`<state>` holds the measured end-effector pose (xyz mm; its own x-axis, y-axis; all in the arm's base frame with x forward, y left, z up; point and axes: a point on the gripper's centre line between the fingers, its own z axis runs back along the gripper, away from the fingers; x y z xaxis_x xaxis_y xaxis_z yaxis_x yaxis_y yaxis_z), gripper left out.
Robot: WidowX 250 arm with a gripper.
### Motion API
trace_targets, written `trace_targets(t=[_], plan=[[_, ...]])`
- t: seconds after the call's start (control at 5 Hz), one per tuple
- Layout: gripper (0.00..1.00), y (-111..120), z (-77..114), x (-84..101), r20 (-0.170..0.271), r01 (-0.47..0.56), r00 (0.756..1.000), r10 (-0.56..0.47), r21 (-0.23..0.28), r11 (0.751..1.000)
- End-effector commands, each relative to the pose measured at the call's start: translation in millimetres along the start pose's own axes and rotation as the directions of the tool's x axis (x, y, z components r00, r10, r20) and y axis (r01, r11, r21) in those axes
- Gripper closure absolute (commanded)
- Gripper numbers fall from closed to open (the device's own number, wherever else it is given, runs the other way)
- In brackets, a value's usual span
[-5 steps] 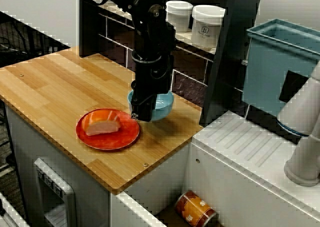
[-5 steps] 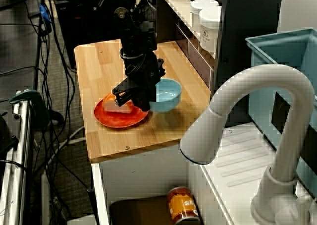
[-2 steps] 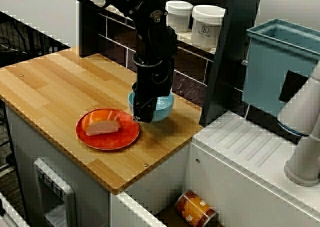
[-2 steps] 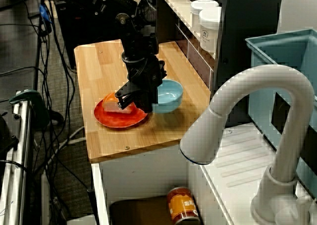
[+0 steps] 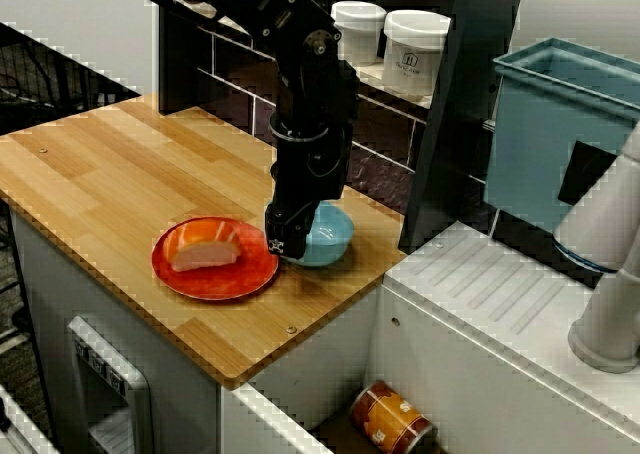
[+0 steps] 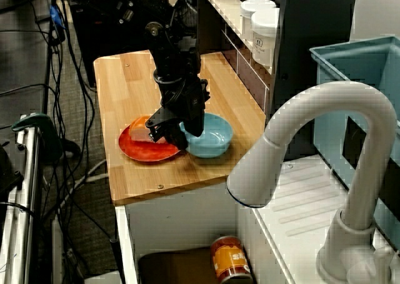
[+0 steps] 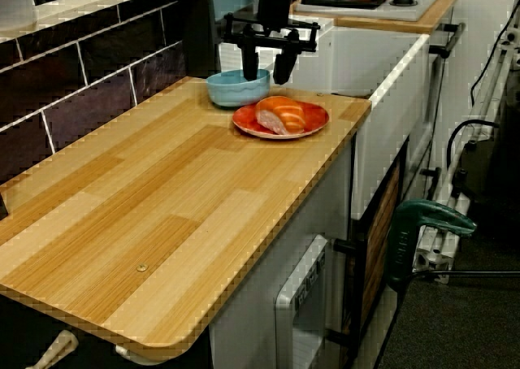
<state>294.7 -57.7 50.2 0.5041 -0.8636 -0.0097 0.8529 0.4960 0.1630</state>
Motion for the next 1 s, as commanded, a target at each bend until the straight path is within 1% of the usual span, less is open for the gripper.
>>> trace_targets(t=[0.0,0.2,0.4,0.6,0.8], plan=[[0.0,-9.7,12.9,-9.3,0.011,-0.008,1.0,0.008,0.015,1.0],[0.0,-7.5,22.2,-16.1,0.018,-0.024,1.0,0.024,0.001,1.0],[0.0,-4.5,43.7,-28.3,0.039,-0.078,0.996,0.079,-0.022,0.997],[0.0,1.7,57.7,-40.7,0.05,-0.181,0.982,0.183,-0.047,0.982],[0.0,3.3,60.1,-61.0,0.017,-0.335,0.941,0.337,-0.059,0.94]])
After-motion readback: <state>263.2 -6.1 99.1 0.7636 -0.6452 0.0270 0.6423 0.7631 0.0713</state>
